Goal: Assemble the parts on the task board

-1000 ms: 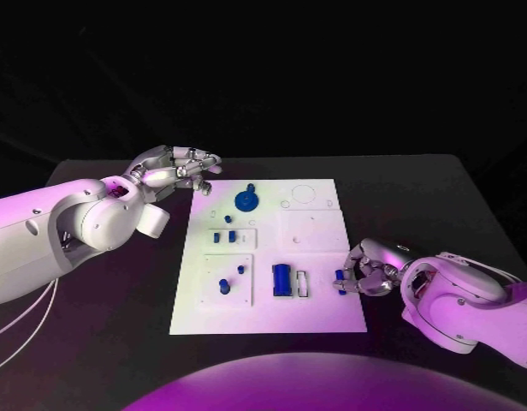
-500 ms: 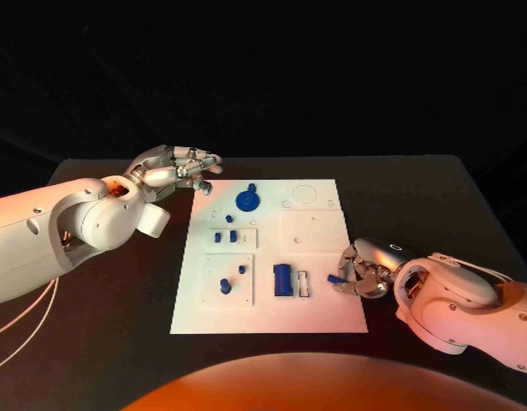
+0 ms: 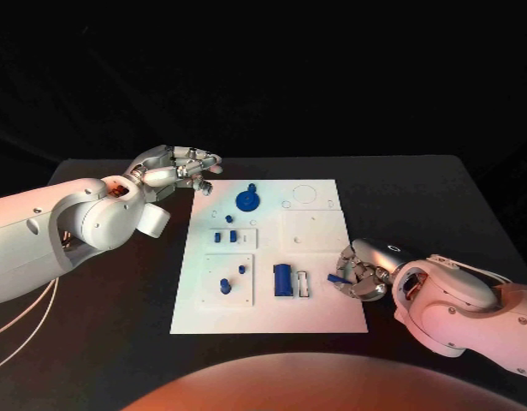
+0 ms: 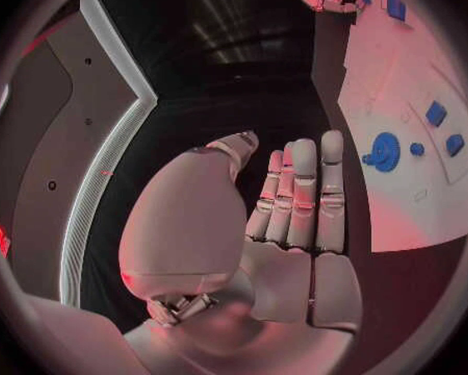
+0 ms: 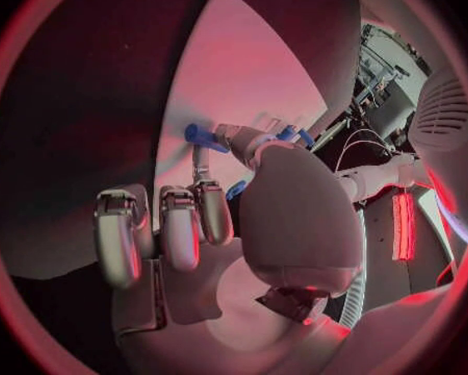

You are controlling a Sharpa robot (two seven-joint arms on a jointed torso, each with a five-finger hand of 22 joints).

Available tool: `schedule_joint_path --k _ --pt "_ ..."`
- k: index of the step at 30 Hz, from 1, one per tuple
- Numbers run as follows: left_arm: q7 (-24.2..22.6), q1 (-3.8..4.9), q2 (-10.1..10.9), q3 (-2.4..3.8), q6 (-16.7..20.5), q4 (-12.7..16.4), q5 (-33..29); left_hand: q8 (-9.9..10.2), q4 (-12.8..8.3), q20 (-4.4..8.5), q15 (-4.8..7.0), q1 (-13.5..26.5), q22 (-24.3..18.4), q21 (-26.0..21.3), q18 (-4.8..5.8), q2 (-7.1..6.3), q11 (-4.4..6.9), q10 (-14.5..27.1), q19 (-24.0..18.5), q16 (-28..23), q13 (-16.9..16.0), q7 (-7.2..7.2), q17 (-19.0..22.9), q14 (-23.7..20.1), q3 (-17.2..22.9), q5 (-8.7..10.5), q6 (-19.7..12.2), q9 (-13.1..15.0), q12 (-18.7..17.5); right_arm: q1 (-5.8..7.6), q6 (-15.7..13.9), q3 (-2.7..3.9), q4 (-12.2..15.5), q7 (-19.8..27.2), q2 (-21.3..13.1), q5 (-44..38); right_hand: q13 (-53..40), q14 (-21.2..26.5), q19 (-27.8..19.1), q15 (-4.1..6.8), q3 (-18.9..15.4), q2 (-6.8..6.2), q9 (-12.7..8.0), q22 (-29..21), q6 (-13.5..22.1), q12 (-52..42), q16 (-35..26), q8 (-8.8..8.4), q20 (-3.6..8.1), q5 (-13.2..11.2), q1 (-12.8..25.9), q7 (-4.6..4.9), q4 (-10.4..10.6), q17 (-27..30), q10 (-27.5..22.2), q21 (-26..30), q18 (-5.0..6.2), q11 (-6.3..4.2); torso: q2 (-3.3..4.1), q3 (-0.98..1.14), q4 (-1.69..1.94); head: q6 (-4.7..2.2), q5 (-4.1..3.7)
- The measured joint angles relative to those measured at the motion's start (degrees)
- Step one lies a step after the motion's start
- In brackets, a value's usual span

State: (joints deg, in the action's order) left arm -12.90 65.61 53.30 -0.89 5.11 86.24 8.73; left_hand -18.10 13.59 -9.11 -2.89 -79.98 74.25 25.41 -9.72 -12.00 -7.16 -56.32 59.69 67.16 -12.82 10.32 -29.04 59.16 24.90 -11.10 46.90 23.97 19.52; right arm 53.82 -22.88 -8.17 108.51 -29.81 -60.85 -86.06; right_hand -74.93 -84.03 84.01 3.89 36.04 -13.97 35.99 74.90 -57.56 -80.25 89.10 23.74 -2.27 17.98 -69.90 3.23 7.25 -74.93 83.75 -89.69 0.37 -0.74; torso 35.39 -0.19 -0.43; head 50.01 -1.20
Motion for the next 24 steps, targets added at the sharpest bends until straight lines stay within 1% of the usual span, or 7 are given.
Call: schedule_joint_path --k 4,6,8,10,12,15,24 --pt "0.0 0.00 0.0 0.00 0.0 0.0 0.0 0.0 0.0 0.00 0.00 0.0 0.0 0.0 0.00 0.00 0.00 0.0 0.0 0.0 0.0 0.00 0.0 0.0 0.0 0.00 0.0 0.0 0.0 0.29 -0.5 -0.13 0.5 -0.4 -0.1 1.9 0.0 0.0 0.0 0.00 2.5 0.76 0.4 0.0 0.4 0.0 0.0 0.30 0.00 0.1 2.7 0.13 -1.7 0.0 0.1 0.0 0.01 -0.09 0.00 0.01 -0.02 0.00 0.05" --pt "0.0 0.00 0.0 0.00 0.0 0.0 0.0 0.0 0.0 0.00 0.00 0.0 0.0 0.0 0.00 0.00 0.00 0.0 0.0 0.0 0.0 0.00 0.0 0.0 0.0 0.00 0.0 0.0 0.0 0.59 -0.6 -0.25 0.9 -0.6 -0.1 3.3 0.0 0.0 0.0 0.00 2.6 1.05 0.6 0.0 0.6 -0.2 0.0 0.36 0.00 0.2 3.2 0.17 -1.7 0.0 0.1 0.0 0.00 -0.09 0.00 0.00 -0.02 0.00 0.07" --pt "0.0 0.00 0.0 0.00 0.0 0.0 0.0 0.0 0.0 0.00 0.00 0.0 0.0 0.0 0.00 0.00 0.00 0.0 0.0 0.0 0.0 0.00 0.0 0.0 0.0 0.00 0.0 0.0 0.0 0.94 -0.8 -0.28 1.3 -0.6 0.1 4.6 0.0 0.0 0.0 0.00 2.6 1.07 0.6 0.0 0.6 -0.4 0.0 0.47 0.00 0.4 3.9 0.22 -1.7 0.0 0.1 0.0 0.00 -0.09 0.00 0.00 -0.03 0.00 0.07" --pt "0.0 0.00 -0.1 -0.01 0.0 0.0 0.0 0.0 0.0 0.00 0.00 0.0 0.0 0.0 0.00 0.00 0.00 0.0 0.0 0.0 0.0 0.00 0.0 0.0 0.0 0.00 0.0 0.0 0.0 1.46 -1.2 -0.27 1.7 -0.6 0.4 6.2 0.0 0.0 0.0 0.00 4.3 0.93 0.6 0.0 0.7 -0.4 0.0 0.77 0.00 0.5 5.5 0.24 -3.2 0.0 0.1 0.0 0.00 -0.09 0.00 0.00 -0.03 0.00 0.09" --pt "0.0 0.00 -0.1 -0.01 0.0 0.0 0.0 0.0 0.0 0.00 0.00 0.0 0.0 0.0 0.00 0.00 0.00 0.0 0.0 0.0 0.0 0.00 0.0 0.0 0.0 0.00 0.0 0.0 0.0 1.85 -1.6 -0.22 2.1 -0.6 1.0 7.9 0.0 0.0 0.0 0.00 5.0 0.84 0.7 0.0 0.7 -0.6 0.0 0.85 0.00 0.1 7.1 0.25 -3.6 0.0 0.1 0.0 0.00 -0.09 0.00 0.00 -0.04 0.00 0.13" --pt "0.0 0.00 -0.1 -0.01 0.0 0.0 0.0 0.0 0.0 0.00 0.00 0.0 0.0 0.0 0.00 0.00 0.00 0.0 0.0 0.0 0.0 0.00 0.0 0.0 0.0 0.00 0.0 0.0 0.0 2.11 -2.0 -0.20 2.2 -0.4 1.8 10.0 0.0 0.0 0.0 0.00 5.3 0.55 1.9 0.0 0.7 -0.7 0.0 1.14 0.00 -1.2 9.5 0.25 -3.8 0.0 0.1 0.0 0.00 -0.09 0.01 0.01 -0.07 0.00 0.14" --pt "0.0 0.00 -0.2 -0.01 0.0 0.0 0.0 0.0 0.0 0.00 0.00 0.2 0.0 0.0 0.00 0.23 0.21 0.2 0.0 0.0 -0.1 0.00 0.0 0.0 0.0 0.00 0.0 0.0 0.0 2.32 -2.4 -0.21 0.7 0.1 4.7 15.6 0.0 0.0 0.0 0.00 4.6 -0.53 1.7 0.0 0.3 -0.9 0.0 1.09 0.00 -3.0 12.3 -0.16 -3.0 0.0 0.1 0.0 0.00 -0.09 0.05 0.02 -0.04 0.00 -0.04"
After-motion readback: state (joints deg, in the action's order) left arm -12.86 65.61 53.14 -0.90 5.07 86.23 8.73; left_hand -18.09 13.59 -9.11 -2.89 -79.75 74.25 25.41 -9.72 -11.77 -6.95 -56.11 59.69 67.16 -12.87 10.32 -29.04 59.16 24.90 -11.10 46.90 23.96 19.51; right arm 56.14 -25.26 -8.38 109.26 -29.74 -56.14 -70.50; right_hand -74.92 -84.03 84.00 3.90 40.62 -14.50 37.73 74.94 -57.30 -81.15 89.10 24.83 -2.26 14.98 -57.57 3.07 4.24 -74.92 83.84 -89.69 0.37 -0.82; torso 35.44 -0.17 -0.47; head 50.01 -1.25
